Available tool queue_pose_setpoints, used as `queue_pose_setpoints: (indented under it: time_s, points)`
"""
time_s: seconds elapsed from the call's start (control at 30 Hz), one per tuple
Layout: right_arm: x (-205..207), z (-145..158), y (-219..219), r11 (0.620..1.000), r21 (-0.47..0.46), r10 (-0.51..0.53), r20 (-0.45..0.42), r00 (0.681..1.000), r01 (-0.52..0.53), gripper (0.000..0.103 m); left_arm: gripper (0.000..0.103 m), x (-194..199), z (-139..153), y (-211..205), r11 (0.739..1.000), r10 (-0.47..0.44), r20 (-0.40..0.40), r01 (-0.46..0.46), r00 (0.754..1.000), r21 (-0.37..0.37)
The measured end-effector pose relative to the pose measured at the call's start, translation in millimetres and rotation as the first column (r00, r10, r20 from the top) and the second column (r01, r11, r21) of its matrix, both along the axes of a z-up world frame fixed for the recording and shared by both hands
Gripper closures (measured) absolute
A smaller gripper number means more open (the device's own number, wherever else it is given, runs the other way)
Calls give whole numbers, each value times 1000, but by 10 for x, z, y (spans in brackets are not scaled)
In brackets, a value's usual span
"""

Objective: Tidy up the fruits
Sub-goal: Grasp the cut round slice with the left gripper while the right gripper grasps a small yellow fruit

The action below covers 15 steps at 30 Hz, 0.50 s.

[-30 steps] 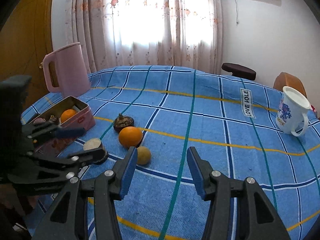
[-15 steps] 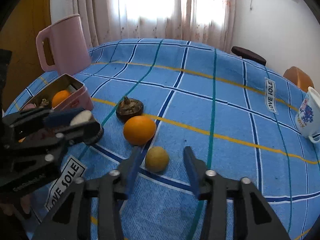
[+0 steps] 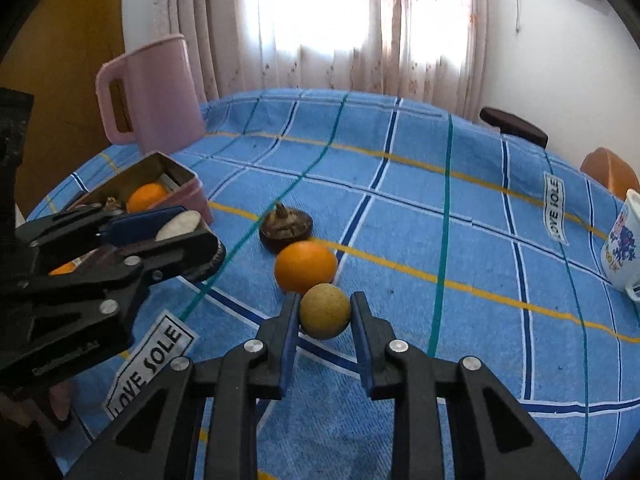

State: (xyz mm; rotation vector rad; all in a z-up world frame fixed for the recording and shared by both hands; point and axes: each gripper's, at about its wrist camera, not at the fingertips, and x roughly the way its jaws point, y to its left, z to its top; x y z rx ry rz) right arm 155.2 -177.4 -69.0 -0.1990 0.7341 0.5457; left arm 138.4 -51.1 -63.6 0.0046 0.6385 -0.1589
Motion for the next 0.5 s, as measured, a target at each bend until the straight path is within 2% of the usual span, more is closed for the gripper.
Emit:
queue_pose_setpoints:
  time_s: [0.2,0.5]
  points:
    - [-88,95,-17,1000,24,11,63,998,-12,76,68,-52,25,-8,1000,1,31,-1,1000,4]
    - [-160,158,-89,998,66,2,113,994,-10,76,68,-131,77,50,1000,20,85,-19,996,-9]
